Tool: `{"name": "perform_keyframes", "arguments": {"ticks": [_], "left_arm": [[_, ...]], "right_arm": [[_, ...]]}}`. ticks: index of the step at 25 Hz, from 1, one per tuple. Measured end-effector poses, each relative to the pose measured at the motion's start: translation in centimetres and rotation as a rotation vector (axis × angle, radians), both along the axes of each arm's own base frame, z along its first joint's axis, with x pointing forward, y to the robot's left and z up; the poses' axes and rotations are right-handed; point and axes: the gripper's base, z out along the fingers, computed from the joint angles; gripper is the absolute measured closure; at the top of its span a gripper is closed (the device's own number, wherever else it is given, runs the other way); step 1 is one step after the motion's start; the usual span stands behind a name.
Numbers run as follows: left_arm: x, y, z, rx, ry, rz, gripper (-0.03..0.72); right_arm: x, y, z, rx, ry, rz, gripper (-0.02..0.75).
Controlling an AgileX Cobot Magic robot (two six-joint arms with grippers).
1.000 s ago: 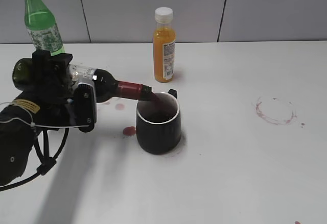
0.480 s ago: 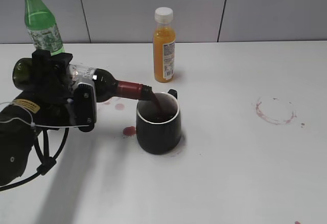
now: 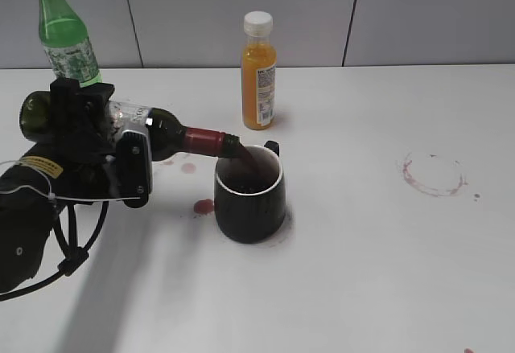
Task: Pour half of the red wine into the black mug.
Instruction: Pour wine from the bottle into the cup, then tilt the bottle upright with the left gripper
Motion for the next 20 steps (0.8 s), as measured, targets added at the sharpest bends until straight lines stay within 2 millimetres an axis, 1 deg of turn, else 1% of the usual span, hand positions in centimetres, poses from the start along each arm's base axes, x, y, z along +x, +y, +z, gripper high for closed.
{"name": "perform_keyframes", "arguments": {"ticks": [13,20], "left_arm": [[0.01,0.01,0.06,0.001,-0.007,0.001,0.143],[0.02,-0.08,0.08,-0.043,-0.009,-0.001,0.143]], "right_arm": [[0.0,0.0,0.0,0.0,0.0,0.0,0.174],[0.0,0.0,0.0,0.0,0.0,0.0,0.174]]}}
